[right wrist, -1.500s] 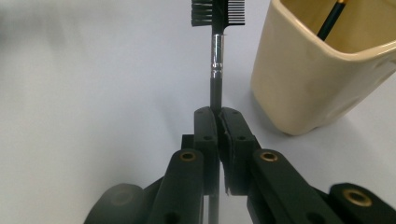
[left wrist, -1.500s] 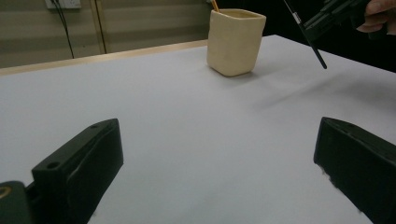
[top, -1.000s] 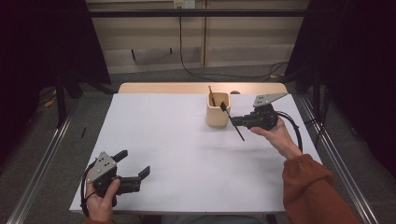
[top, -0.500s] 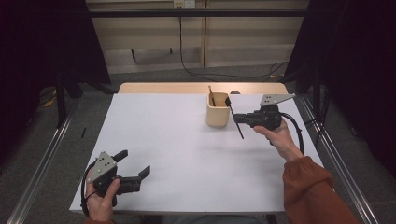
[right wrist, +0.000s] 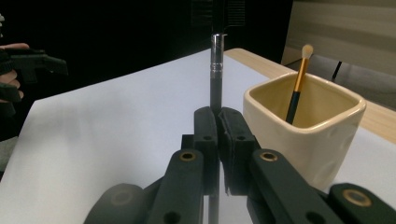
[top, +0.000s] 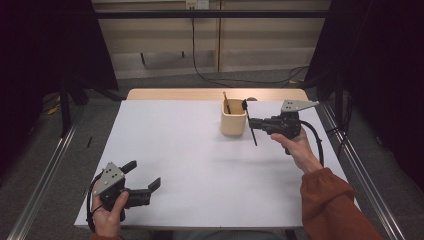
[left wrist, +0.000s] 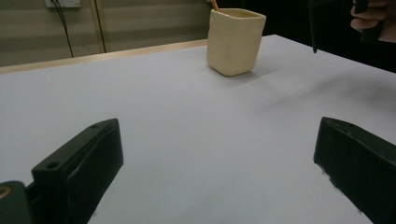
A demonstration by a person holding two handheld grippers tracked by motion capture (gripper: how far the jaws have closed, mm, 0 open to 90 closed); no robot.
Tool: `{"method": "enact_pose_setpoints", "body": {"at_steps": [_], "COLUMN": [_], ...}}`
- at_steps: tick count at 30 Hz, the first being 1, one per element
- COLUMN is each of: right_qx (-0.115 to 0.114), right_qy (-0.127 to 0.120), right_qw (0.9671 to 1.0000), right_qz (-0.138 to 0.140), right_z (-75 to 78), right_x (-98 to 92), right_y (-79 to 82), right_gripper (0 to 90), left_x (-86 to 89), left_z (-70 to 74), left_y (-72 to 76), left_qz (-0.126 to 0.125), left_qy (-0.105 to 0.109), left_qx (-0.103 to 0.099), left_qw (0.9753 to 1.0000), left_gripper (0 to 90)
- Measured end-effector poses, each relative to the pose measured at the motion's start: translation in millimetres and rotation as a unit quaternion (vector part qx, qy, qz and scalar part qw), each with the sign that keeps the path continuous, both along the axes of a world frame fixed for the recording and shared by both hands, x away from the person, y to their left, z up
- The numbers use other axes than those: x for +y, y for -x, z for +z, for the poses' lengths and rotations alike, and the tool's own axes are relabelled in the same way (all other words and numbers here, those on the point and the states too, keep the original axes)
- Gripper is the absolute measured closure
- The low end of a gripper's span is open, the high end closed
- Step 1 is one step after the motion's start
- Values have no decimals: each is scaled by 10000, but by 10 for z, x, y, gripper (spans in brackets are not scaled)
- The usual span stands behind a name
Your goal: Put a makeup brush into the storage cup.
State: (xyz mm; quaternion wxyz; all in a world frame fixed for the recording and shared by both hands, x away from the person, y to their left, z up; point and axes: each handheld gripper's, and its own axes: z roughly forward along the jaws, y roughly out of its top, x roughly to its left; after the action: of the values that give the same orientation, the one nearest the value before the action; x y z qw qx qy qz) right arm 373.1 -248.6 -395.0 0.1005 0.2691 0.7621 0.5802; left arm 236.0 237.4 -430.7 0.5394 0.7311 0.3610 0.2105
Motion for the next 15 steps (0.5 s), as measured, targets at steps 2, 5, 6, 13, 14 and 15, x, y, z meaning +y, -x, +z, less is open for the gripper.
{"method": "enact_pose_setpoints", "body": {"at_steps": [2,5,6,13,14,15], "right_qx": [-21,-50,-56,-102,-105,-106], "right_qy": [-39,-63,-59,-122,-130,-147], "right_qw": [10000,10000,9999,9997,9997,9996], "right_qz": [-20,-54,-59,-185,-201,-210], "right_z": [30,71,82,171,181,191], "right_x": [3,9,9,0,3,7], "right_y": [-10,-27,-34,-102,-114,-125], "right_gripper": [855,855,855,855,855,855], "left_x": [0,-2,-3,-6,-6,-6], "left_z": [1,1,1,1,1,1], "left_y": [-2,-3,-4,-5,-5,-5], "left_qz": [1,-15,-16,-4,-1,1], "left_qy": [-12,-18,-15,21,29,32], "left_qx": [3,-1,2,15,18,16], "left_qw": [10000,10000,10000,10000,10000,10000], "left_gripper": [14,14,14,14,14,14]}}
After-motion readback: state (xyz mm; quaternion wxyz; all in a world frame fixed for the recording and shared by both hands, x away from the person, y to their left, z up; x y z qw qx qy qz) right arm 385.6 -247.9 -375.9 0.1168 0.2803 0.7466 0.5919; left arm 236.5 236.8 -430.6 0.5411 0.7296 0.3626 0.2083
